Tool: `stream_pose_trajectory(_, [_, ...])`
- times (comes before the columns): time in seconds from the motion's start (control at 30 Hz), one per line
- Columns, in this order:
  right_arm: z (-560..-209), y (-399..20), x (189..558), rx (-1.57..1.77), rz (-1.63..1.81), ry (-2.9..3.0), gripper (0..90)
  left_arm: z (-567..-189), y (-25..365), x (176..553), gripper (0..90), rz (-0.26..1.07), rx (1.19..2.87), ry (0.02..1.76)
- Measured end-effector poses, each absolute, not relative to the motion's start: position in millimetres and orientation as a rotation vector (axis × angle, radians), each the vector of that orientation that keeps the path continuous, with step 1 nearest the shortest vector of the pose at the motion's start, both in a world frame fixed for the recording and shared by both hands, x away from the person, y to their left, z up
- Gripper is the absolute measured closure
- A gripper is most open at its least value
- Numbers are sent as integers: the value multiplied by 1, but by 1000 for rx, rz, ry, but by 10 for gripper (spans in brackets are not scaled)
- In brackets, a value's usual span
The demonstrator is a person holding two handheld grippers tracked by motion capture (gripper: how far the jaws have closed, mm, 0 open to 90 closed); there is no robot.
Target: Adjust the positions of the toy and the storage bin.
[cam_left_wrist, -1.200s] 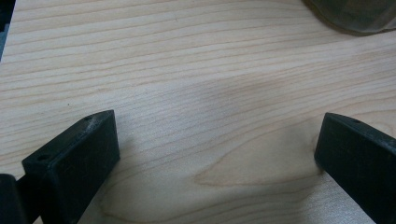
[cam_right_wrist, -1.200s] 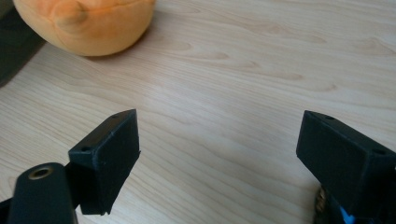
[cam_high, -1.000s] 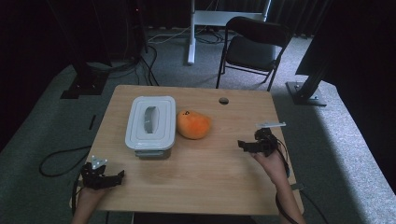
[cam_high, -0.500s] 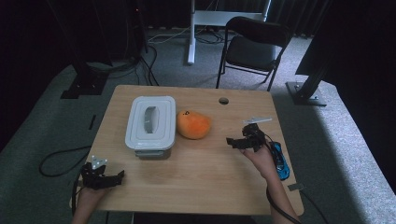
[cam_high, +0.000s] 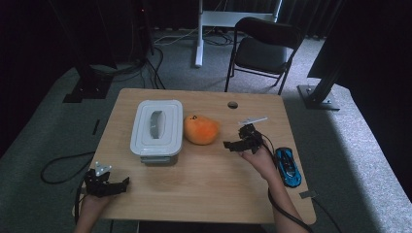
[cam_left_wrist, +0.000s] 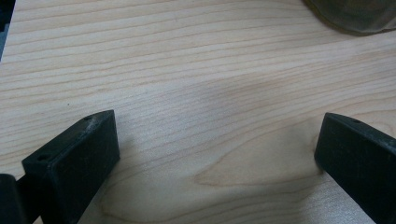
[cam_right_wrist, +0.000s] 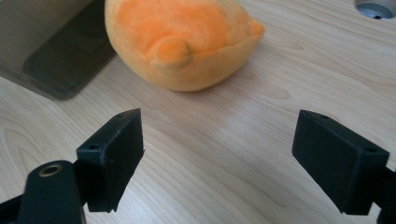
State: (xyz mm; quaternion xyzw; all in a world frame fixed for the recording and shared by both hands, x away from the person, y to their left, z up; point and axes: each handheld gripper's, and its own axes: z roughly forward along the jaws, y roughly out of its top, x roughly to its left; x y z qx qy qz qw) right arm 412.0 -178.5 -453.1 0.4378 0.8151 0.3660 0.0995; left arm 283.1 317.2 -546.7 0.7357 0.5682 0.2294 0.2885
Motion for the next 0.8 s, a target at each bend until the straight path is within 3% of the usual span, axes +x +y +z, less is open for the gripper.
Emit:
stream_pose_trajectory(0.2, [-452, -168, 422, 1277, 1093, 2427, 197, -547, 317, 283, 3, 612, 1964, 1517])
stream_pose_trajectory(0.8, [-448, -146, 447, 1232, 1099, 2477, 197, -547, 317, 283, 3, 613, 1964, 1517])
